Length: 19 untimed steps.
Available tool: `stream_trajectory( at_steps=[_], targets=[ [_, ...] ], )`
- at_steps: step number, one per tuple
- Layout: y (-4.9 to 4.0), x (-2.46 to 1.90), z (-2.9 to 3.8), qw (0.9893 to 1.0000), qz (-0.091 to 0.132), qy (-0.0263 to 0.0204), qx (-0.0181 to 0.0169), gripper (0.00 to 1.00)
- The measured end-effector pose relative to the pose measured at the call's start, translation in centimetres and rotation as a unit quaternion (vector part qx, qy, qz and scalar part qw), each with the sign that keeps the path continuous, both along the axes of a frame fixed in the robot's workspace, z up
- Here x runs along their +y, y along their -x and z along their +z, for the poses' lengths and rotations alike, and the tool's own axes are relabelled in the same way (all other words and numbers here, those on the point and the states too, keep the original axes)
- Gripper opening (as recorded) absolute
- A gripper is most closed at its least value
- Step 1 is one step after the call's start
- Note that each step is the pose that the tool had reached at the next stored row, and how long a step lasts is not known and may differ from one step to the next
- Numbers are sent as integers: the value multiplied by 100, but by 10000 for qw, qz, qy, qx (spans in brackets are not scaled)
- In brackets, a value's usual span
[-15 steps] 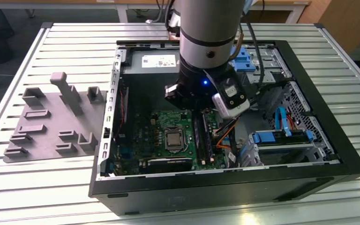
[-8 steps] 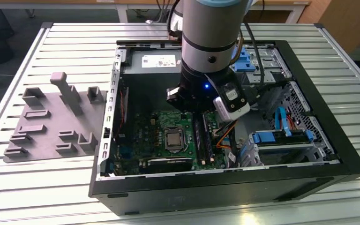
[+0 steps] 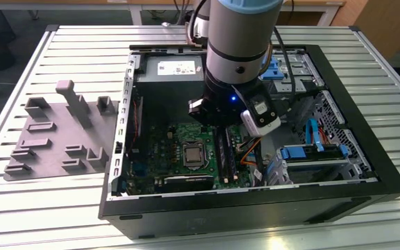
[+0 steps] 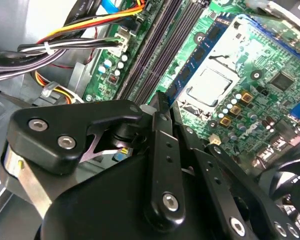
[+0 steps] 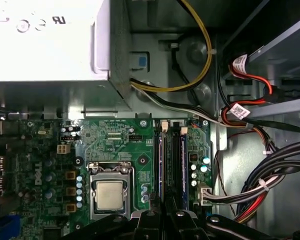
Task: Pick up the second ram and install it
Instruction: 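Insert the second ram into the second slot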
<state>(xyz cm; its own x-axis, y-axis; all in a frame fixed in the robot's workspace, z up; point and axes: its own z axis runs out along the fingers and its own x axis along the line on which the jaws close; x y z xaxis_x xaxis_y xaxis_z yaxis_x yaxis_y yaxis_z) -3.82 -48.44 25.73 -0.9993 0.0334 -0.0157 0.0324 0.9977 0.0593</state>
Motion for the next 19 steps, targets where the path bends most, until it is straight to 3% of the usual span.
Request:
stream_trajectory(
  at_steps=[3, 12, 19],
  targets=[
    [-2, 0, -37, 10000, -1, 0, 4, 14],
    [-3, 1, -44, 10000, 0, -1, 4, 14],
    [-14, 0, -165, 10000, -36, 0, 4, 14]
  ],
)
